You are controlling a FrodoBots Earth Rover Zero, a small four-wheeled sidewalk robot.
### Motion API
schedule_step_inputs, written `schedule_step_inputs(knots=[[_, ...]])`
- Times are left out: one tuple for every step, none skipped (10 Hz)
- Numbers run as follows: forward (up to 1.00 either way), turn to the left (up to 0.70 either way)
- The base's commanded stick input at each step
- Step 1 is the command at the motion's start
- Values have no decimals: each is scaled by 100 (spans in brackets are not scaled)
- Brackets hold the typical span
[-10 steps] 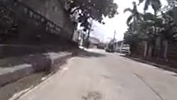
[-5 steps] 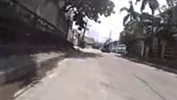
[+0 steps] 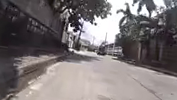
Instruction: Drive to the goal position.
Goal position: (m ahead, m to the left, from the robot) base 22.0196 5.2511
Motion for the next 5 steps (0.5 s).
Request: schedule_step_inputs(knots=[[100,0],[100,0],[100,0],[100,0],[100,0]])
